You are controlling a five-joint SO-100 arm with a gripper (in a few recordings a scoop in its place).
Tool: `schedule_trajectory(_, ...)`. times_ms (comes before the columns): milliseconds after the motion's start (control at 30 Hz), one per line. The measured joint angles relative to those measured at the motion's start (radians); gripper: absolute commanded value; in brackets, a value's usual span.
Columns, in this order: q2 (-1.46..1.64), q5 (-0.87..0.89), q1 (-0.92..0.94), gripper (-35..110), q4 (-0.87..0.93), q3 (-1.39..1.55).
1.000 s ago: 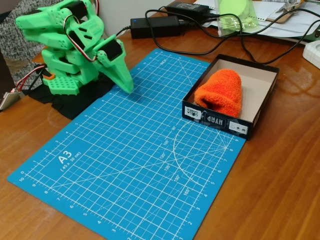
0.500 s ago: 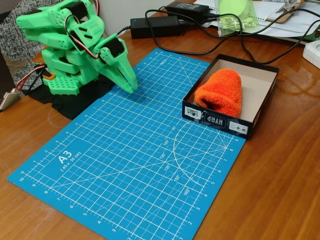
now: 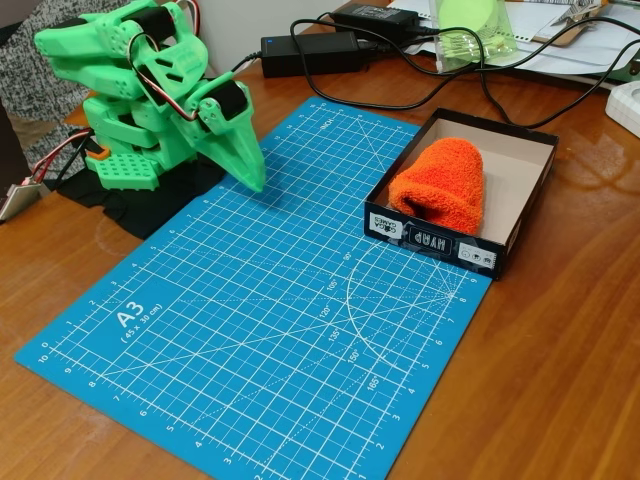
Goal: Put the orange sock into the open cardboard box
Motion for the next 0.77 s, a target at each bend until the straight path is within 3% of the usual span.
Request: schedule_trajectory(767, 0.002, 0.060, 0.011, 0, -0.060, 0.009)
